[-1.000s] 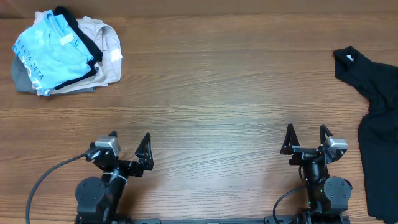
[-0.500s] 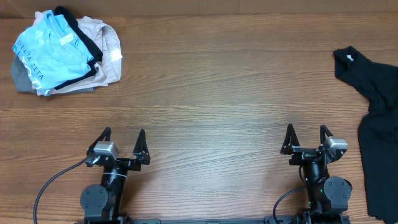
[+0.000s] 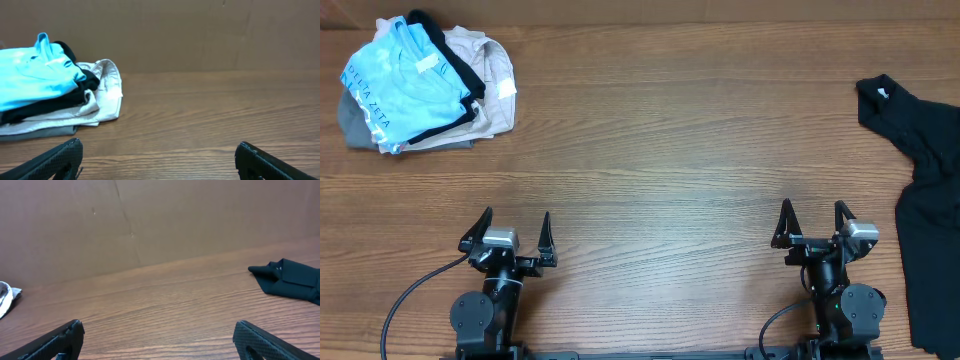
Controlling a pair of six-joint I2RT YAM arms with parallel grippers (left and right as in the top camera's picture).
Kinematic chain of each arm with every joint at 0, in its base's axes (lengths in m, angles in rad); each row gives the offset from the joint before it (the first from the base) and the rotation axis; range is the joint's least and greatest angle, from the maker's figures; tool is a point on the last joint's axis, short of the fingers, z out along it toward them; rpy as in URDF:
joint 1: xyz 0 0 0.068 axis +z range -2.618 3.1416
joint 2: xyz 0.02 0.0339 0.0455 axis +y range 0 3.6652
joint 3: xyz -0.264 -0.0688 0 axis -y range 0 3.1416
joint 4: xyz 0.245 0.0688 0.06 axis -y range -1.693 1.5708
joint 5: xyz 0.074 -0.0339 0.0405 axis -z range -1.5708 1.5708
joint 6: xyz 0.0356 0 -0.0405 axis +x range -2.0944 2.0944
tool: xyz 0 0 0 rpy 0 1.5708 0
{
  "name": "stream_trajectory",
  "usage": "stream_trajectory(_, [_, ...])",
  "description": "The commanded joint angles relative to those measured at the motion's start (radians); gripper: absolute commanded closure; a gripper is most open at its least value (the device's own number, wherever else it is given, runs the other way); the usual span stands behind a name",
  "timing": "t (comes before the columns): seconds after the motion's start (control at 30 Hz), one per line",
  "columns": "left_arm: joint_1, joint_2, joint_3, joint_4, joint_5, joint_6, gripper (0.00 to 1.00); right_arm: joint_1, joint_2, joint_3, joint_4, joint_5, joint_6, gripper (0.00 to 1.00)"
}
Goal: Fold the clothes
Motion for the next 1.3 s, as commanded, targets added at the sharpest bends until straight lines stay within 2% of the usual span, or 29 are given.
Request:
stream_trajectory(0.0, [0.006,-0.013,-0.005,-0.003,-0.025,0.041,0.00,-0.003,-0.012,-0.011,0.007,0.002,-0.004,0.00])
stream_trajectory(0.23, [0.012,-0.013,-0.005,-0.010,-0.089,0.082,0.00,-0.003,-0.012,-0.011,0.007,0.002,-0.003,0.00])
stream_trajectory(1.27, [0.012,-0.012,-0.005,-0.010,-0.087,0.085,0.00,-0.003,-0.012,-0.011,0.007,0.002,-0.003,0.00])
